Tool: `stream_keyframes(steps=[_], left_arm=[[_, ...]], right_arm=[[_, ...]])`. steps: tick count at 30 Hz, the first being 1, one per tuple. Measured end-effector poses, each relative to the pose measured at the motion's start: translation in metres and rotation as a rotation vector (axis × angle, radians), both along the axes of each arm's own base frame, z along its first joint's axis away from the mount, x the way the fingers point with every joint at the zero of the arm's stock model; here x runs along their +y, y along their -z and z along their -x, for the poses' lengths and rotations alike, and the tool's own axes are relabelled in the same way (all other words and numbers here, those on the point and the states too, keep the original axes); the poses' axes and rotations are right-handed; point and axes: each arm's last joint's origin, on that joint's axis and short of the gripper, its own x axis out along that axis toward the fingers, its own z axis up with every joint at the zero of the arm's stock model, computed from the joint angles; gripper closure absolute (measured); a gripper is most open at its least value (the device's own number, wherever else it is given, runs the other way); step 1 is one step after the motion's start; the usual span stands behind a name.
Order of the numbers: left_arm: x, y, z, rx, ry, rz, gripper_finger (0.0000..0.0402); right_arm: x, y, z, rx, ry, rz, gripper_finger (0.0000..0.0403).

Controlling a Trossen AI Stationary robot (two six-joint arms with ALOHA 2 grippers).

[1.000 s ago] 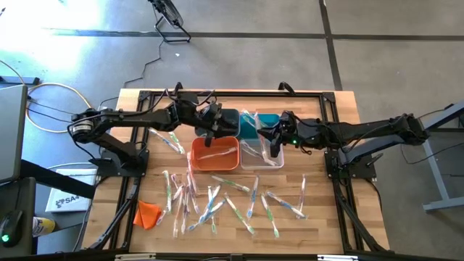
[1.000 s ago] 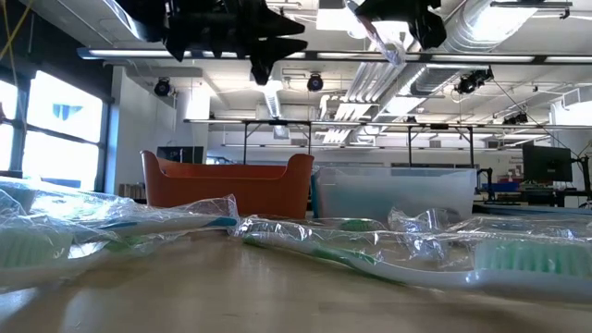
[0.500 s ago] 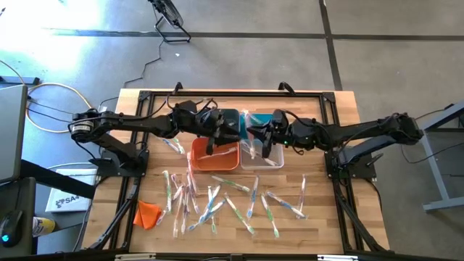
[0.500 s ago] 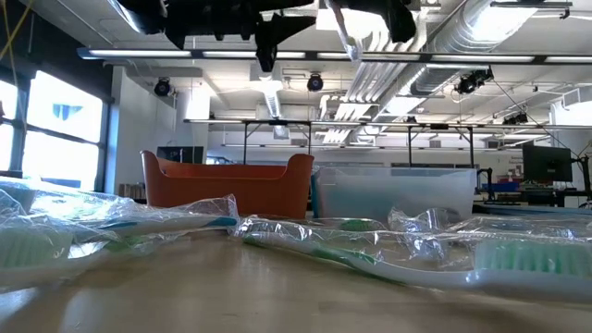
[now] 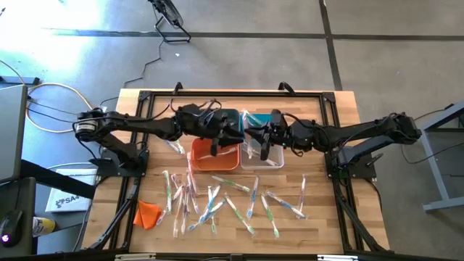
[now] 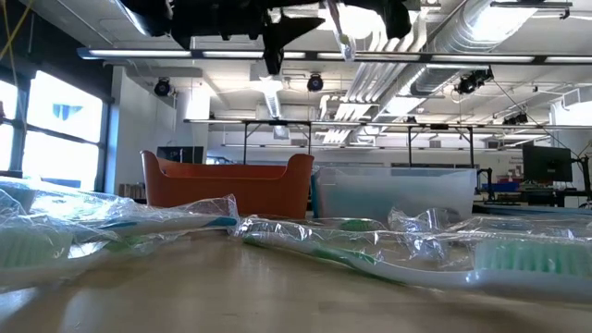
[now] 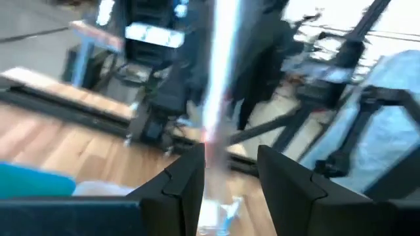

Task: Pick & Place Toothbrushes
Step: Put the orange toothbrush into the orange bin

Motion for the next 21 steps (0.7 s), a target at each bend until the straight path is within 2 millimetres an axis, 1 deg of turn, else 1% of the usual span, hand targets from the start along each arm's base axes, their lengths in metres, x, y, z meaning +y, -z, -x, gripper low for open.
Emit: stream_keyframes(steps=[2, 8, 13, 21], left_arm=[[0.001, 0.003, -0.003, 0.020, -0.007, 0.006, 0.0263], [0.003, -0.001, -0.016, -0.004, 0.005, -0.011, 0.0263], [0.001, 0.000, -0.020, 0.004, 0.024, -0.020, 0.0263], [0.001, 0.001, -0.020, 0.009, 0.024, -0.024, 0.0263]], right_arm=[[0.000, 0.000, 0.000, 0.002, 0.001, 0.001, 0.0388], [0.000, 0.000, 0.000, 0.004, 0.014, 0.001, 0.0388], [0.000, 0.001, 0.000, 0.004, 0.016, 0.002, 0.0388], [-0.001, 0.000, 0.000, 0.003, 0.021, -0.003, 0.0388]])
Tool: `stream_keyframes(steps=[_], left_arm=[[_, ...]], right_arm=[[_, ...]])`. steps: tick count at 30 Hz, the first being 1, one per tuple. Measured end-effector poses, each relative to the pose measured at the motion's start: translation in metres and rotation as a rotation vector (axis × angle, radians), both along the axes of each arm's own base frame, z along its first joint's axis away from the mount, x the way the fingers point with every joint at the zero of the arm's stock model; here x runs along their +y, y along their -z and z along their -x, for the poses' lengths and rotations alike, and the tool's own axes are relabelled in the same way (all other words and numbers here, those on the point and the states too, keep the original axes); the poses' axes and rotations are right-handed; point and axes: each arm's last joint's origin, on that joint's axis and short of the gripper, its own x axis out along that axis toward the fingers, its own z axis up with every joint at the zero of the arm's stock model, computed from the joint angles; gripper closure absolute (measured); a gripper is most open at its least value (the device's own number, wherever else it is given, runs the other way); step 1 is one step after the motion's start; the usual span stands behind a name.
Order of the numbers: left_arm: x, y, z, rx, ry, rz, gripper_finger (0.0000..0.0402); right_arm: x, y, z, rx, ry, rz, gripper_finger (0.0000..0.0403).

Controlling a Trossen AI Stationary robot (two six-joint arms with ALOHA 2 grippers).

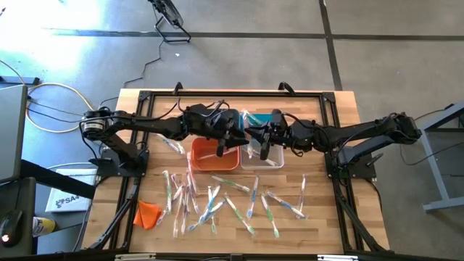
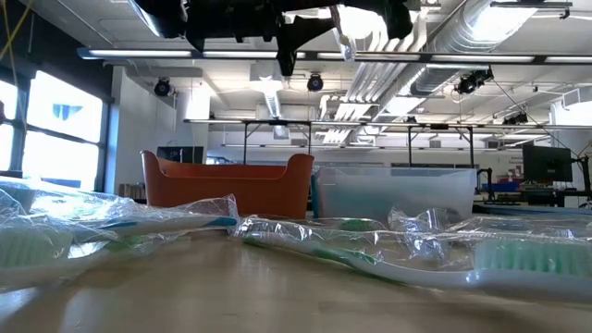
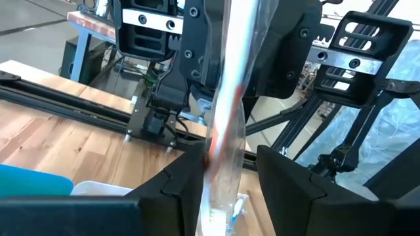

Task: Pick & Place Toothbrushes
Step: Put the orange toothbrush into the orange bin

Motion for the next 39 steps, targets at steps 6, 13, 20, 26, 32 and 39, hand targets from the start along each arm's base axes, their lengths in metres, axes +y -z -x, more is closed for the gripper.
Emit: stream_keyframes(steps=[6, 13, 20, 26, 32, 39], left_arm=[[0.0000, -0.0001, 0.0000, -0.004, -0.001, -0.012, 0.0263], [-0.0019, -0.0004, -0.0005, -0.016, -0.023, -0.049, 0.0267], [-0.0026, -0.0003, -0.0006, -0.016, -0.028, -0.050, 0.0335], [-0.0026, -0.0017, -0.0005, -0.031, -0.030, -0.052, 0.0390], [-0.0028, -0.0017, -0.0005, -0.032, -0.028, -0.051, 0.0384], [-0.0031, -0.0017, -0.0005, -0.032, -0.022, -0.051, 0.0392]], right_arm=[[-0.0001, -0.0001, 0.0000, -0.002, 0.004, -0.002, 0.0388], [-0.0005, -0.0008, 0.0001, -0.010, 0.020, -0.002, 0.0388], [-0.0004, -0.0016, 0.0000, -0.018, 0.018, -0.004, 0.0388], [-0.0004, -0.0020, 0.0002, -0.022, 0.018, -0.007, 0.0388], [-0.0004, -0.0019, 0.0002, -0.021, 0.019, -0.006, 0.0388], [0.0000, -0.0018, 0.0000, -0.019, -0.005, -0.005, 0.0372]])
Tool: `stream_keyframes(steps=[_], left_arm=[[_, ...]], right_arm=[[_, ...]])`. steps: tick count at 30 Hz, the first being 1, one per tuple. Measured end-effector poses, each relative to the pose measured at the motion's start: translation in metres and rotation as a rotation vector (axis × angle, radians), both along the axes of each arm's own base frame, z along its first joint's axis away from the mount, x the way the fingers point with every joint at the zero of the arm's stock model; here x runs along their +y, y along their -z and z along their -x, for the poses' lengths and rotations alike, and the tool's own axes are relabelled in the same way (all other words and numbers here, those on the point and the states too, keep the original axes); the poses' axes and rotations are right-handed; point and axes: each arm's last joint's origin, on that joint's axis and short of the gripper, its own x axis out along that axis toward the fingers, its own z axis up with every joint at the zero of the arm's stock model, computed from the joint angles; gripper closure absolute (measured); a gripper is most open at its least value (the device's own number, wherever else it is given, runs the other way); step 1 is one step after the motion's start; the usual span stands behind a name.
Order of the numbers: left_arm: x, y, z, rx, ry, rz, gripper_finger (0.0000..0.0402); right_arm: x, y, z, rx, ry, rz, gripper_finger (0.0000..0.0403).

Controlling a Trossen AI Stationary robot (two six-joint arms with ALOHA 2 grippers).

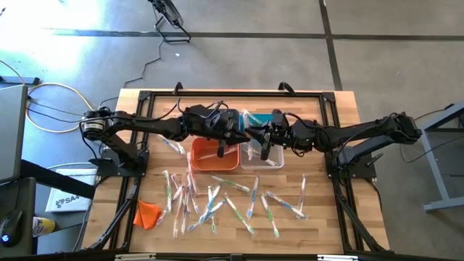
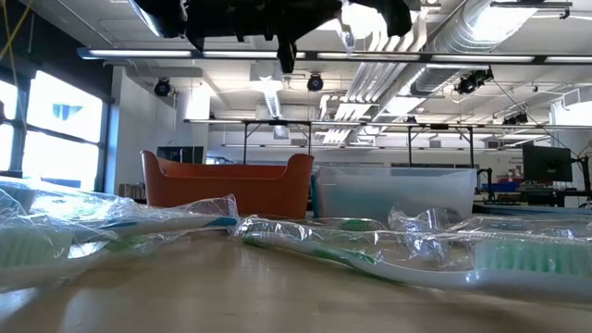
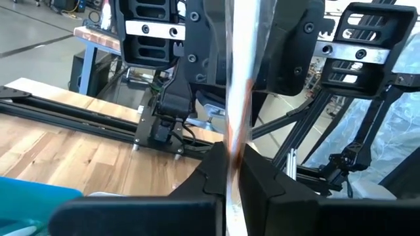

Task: Pick & Place Toothbrushes
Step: Put the orange toothbrush into the orange bin

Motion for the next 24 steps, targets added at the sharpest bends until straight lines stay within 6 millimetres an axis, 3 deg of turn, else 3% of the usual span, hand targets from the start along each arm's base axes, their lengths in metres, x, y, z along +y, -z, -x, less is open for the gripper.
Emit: stream_keyframes(steps=[13, 18, 24], left_arm=[[-0.001, 0.000, 0.000, 0.000, 0.015, 0.005, 0.0392], [-0.002, -0.002, 0.002, 0.006, 0.058, 0.023, 0.0392], [-0.004, -0.012, 0.018, 0.082, 0.065, -0.014, 0.0392]], right_arm=[[-0.001, -0.005, 0.006, -0.016, 0.001, -0.024, 0.0183], [-0.002, -0.025, 0.034, -0.047, -0.017, -0.029, 0.0151], [-0.002, -0.045, 0.077, -0.075, -0.120, -0.116, 0.0154]])
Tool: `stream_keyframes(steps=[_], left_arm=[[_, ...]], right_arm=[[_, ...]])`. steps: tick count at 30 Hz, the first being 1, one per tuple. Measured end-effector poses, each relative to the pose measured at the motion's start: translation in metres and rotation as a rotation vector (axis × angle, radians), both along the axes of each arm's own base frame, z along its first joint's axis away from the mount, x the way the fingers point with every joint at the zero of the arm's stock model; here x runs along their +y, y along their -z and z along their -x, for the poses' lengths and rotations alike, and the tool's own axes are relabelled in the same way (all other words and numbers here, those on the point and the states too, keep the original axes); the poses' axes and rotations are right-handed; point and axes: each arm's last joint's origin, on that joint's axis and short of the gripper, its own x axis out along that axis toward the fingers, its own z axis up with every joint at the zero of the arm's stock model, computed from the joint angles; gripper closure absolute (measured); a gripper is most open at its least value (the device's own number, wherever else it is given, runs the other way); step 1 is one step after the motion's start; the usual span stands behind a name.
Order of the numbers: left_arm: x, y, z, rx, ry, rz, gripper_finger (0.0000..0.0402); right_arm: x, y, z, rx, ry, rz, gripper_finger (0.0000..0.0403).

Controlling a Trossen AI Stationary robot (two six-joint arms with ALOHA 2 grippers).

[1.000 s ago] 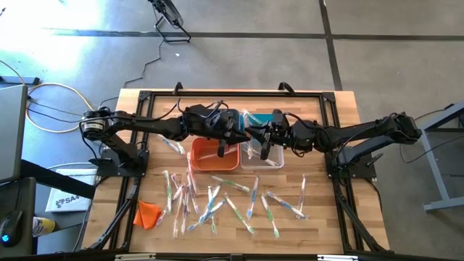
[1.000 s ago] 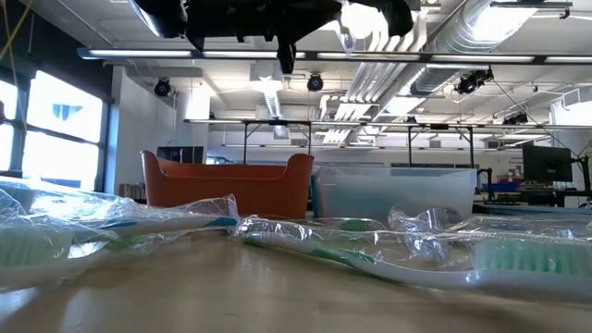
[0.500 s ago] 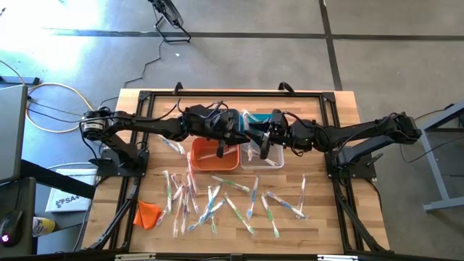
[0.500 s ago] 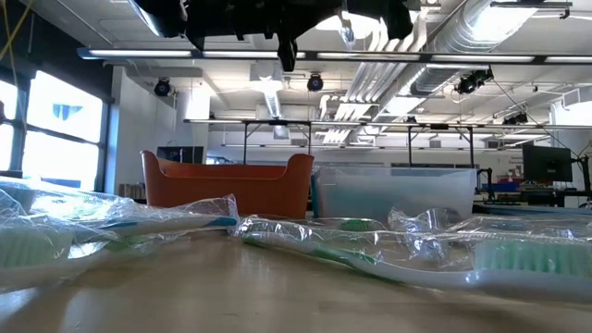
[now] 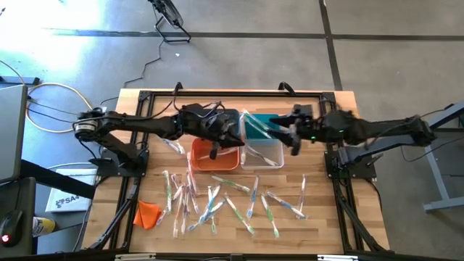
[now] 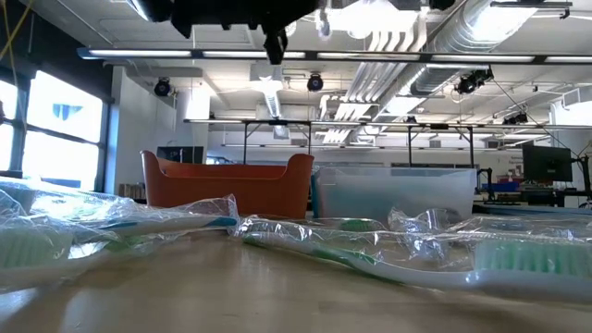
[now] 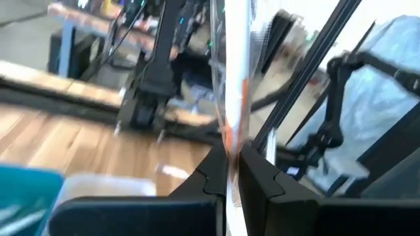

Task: Pick & Place Toothbrushes
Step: Put the orange toothbrush into the orange bin

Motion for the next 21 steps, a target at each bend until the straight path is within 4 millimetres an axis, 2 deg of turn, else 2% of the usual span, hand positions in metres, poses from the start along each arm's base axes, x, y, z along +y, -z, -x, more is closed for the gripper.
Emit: stream_keyframes(steps=[5, 9, 14, 21], left_arm=[[-0.001, 0.001, 0.022, 0.198, -0.046, -0.017, 0.0393], [-0.001, 0.015, 0.037, 0.428, -0.119, -0.011, 0.0393], [-0.003, 0.033, 0.050, 0.655, -0.156, -0.015, 0.0393], [-0.006, 0.045, 0.055, 0.799, -0.262, -0.039, 0.0384]], right_arm=[[0.000, -0.007, 0.021, -0.015, -0.043, -0.050, 0.0163], [-0.001, -0.006, 0.022, 0.003, -0.036, -0.045, 0.0171], [0.000, 0.002, 0.011, 0.050, -0.035, -0.036, 0.0175], [0.002, 0.016, -0.009, 0.128, -0.033, -0.031, 0.0175]])
